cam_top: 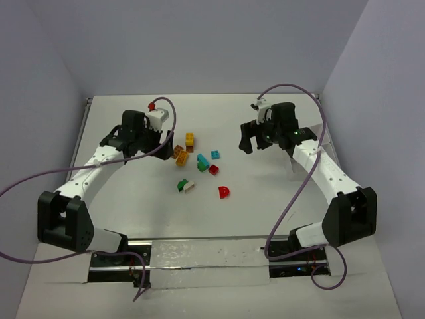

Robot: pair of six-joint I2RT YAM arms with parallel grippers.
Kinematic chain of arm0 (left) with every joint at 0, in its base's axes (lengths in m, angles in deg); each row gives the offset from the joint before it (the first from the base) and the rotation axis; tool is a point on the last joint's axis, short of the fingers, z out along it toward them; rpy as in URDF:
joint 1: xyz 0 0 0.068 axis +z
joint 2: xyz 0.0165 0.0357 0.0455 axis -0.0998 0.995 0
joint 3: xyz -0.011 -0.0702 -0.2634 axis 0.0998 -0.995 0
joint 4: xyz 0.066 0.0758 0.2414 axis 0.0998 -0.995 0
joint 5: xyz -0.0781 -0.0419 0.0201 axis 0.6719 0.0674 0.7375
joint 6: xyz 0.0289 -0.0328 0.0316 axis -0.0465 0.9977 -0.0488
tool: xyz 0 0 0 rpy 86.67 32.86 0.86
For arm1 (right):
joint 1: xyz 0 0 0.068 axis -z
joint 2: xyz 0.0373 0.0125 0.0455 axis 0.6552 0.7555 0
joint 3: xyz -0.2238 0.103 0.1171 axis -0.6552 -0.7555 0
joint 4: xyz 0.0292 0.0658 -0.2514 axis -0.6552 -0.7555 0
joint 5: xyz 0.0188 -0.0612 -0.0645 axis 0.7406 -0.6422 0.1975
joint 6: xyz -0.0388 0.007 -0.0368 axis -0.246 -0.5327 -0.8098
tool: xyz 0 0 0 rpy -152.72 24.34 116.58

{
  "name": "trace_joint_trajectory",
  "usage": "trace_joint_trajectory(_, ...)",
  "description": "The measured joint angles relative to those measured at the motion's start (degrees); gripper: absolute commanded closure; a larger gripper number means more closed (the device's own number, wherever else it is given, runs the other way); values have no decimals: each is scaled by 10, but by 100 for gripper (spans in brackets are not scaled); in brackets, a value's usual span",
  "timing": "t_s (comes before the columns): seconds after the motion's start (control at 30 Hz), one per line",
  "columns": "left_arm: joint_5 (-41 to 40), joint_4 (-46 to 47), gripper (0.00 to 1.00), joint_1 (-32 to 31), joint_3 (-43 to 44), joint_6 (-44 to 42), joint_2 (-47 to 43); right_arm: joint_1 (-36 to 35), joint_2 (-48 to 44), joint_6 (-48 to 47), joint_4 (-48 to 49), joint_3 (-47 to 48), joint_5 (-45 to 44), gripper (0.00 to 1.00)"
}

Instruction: Sort the legos into containers by color

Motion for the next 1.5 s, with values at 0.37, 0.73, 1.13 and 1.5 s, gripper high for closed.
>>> trace_joint_trajectory(0.37,-20,-1,1,1,25,36,-48,-66,8,-13,-31,1,-41,0)
trace_joint_trajectory(0.73,-24,-5,1,26,67,63,-47,-155,141,-17,-82,51,-101,2)
trace_joint_trajectory(1.13,-9,-6,1,43,67,63,-47,-215,235,-19,-105,129,-122,3)
trace_joint_trajectory(1.5,8,-14,1,43,67,62,-46,-223,336,-30,-113,172,-133,11)
